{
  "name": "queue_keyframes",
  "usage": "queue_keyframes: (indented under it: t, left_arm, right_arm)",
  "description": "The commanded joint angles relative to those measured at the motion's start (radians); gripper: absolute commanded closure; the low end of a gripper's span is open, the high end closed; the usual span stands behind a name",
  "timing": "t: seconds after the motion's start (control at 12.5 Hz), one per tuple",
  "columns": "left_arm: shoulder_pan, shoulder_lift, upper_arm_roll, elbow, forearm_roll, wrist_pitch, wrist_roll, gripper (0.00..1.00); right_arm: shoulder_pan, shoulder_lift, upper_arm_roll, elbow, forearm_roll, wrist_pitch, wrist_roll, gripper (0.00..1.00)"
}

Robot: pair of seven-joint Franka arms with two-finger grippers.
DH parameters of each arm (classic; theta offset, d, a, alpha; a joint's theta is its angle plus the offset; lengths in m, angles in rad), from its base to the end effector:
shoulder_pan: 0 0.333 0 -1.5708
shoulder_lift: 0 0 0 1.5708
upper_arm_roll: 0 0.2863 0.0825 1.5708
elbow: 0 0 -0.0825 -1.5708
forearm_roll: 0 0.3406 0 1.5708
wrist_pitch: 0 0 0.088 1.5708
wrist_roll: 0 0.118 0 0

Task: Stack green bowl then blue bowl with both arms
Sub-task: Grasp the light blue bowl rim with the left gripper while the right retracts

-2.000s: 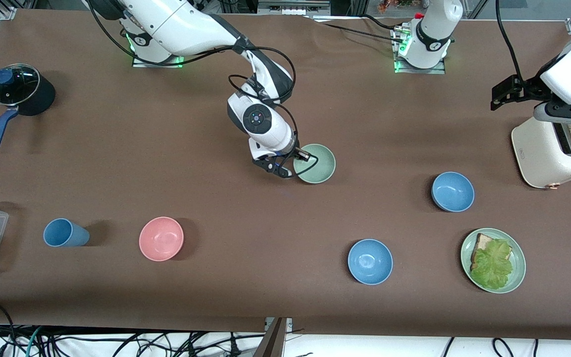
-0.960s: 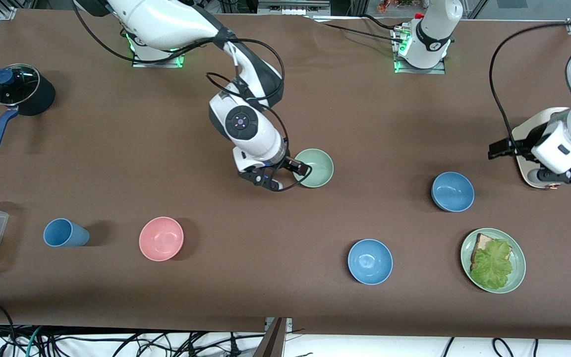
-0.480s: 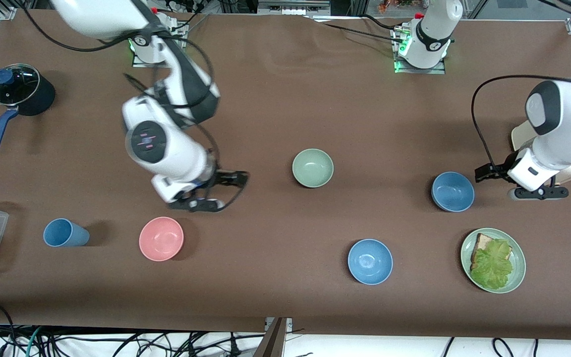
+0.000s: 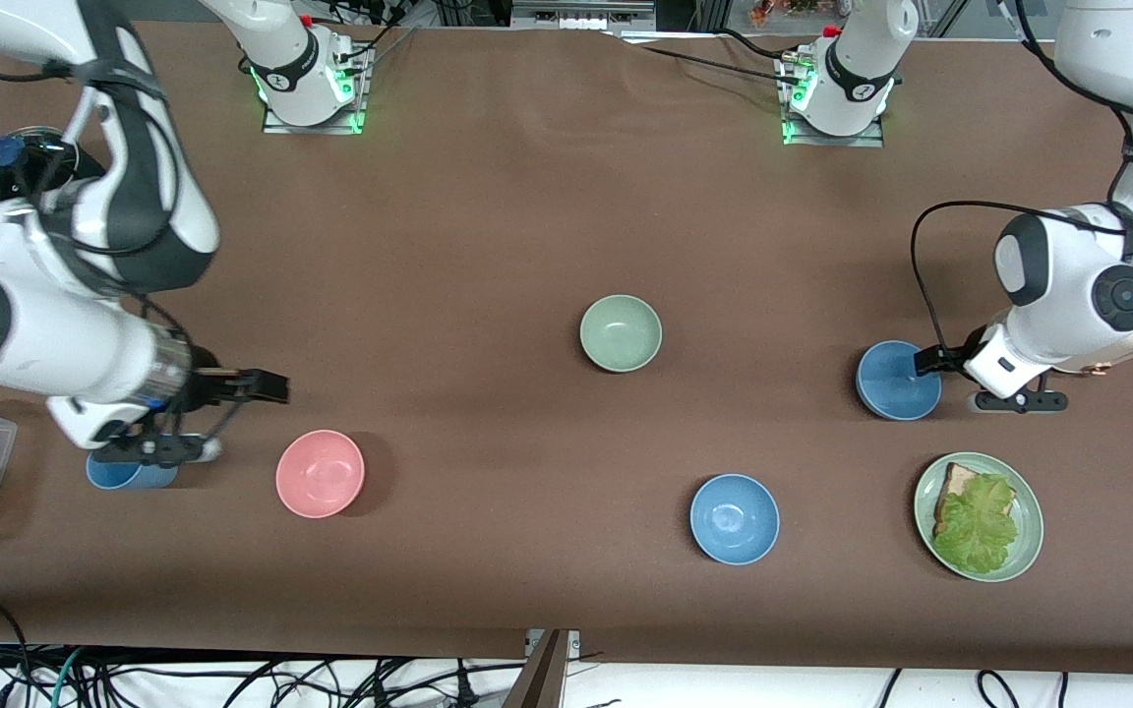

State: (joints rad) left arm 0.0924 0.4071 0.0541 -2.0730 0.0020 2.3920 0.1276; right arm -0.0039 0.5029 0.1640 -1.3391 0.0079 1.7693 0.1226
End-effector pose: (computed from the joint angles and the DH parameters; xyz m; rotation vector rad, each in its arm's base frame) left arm 0.5350 0.0790 0.2202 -3.1276 -0.0217 0.1406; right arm 0.6338 0.0839 0.4117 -3.0623 -0.0280 0.1192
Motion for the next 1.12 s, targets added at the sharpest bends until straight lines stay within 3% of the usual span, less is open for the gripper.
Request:
queue_keyframes:
  t: [0.0, 0.24, 0.32, 0.48, 0.56, 0.64, 1.04]
  left_arm:
    - [0.004, 0.005, -0.002, -0.033, 0.012, 0.019, 0.027, 0.0]
    - [0.004, 0.044, -0.002, -0.033, 0.007, 0.076, 0.041, 0.01]
    - [0.004, 0.047, -0.002, -0.033, 0.006, 0.078, 0.043, 0.2]
    - [0.001, 0.047, -0.002, -0.033, 0.007, 0.076, 0.044, 0.72]
    - [0.001, 0.045, -0.002, -0.032, 0.007, 0.075, 0.044, 0.9]
    - [0.0, 0.044, -0.002, -0.032, 0.007, 0.073, 0.043, 1.0]
    - [-0.01, 0.01, -0.008, -0.029, 0.004, 0.053, 0.041, 1.0]
  right_arm:
    - [-0.013, -0.078, -0.058, -0.014, -0.008, -0.05, -0.104, 0.0]
    - [-0.015, -0.147, -0.139, -0.017, -0.009, -0.121, -0.178, 0.0]
    - [-0.013, -0.165, -0.141, -0.017, -0.009, -0.17, -0.167, 0.0]
    - [-0.015, -0.165, -0.147, -0.014, -0.025, -0.221, -0.164, 0.0]
    - [-0.016, -0.167, -0.147, -0.014, -0.026, -0.221, -0.164, 0.0]
    - [-0.016, -0.178, -0.147, -0.014, -0.028, -0.228, -0.17, 0.0]
    - [-0.019, -0.263, -0.147, -0.025, -0.033, -0.225, -0.176, 0.0]
